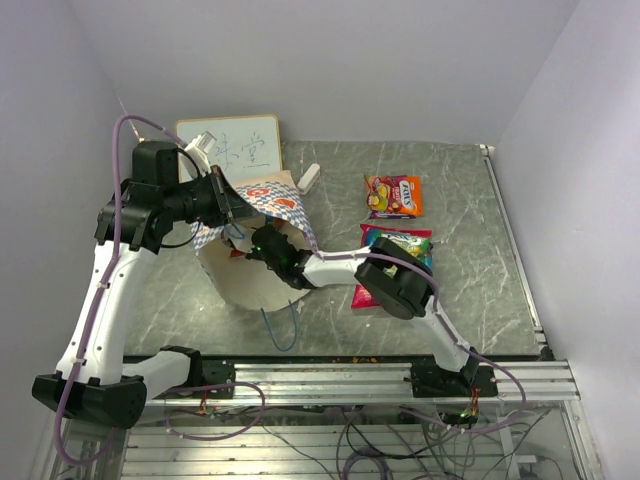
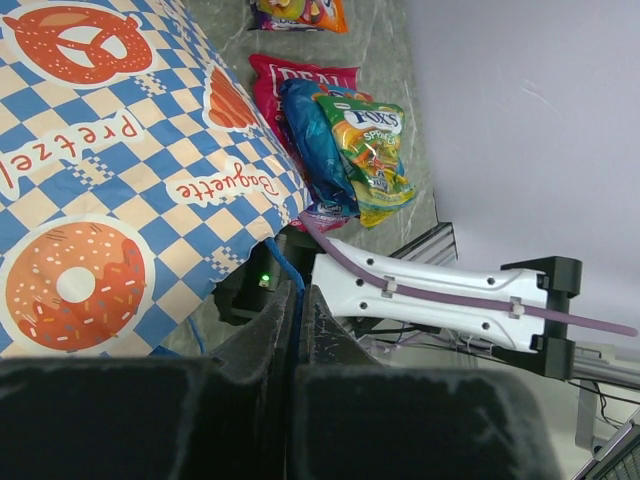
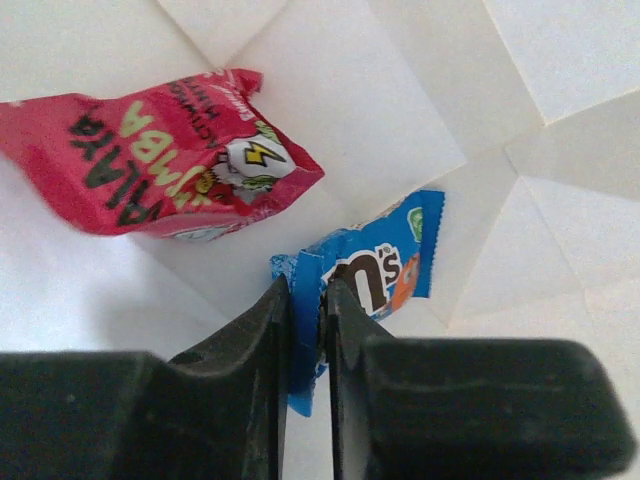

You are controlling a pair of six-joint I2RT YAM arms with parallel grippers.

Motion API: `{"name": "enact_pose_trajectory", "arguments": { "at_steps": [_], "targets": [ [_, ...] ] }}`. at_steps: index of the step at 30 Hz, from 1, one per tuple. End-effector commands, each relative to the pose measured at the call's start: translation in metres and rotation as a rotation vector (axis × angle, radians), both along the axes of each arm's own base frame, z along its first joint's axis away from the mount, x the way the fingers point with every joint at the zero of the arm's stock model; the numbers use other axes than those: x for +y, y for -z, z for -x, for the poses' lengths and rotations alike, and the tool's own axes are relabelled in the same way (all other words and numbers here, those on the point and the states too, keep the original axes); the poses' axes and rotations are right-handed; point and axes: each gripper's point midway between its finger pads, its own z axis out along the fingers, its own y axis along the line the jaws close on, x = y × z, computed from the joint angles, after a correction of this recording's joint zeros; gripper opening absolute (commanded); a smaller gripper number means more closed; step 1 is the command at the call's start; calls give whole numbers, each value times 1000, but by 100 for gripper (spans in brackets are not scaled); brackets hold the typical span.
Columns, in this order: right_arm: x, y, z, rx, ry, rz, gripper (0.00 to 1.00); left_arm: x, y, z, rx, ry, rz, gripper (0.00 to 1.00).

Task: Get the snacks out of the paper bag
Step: Take out the snack from the paper bag, then place the snack at the center of the board.

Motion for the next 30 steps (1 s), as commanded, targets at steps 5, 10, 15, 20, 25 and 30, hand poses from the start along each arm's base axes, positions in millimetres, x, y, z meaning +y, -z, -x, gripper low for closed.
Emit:
{"name": "enact_pose_trajectory", "arguments": {
  "at_steps": [5,10,15,20,25,30],
  "targets": [
    [23,-60,56,29,-207,-148,10,3,-11,-6,-27,-40,11,7],
    [14,-101,114,117,-359,-268,10,3,-16,-15,-40,-67,21,7],
    [-14,-130,164,229,-462,-379,9,4,-14,-24,-28,-97,25,7],
    [-43,-155,197,296,-530,-412,9,2,-8,-37,-13,-121,44,7],
    [-78,-190,206,266,-506,-384,9,5,0,-50,2,-155,25,7],
    [-111,-234,197,198,-435,-350,9,10,7,-62,19,-191,-12,7]
  ]
}}
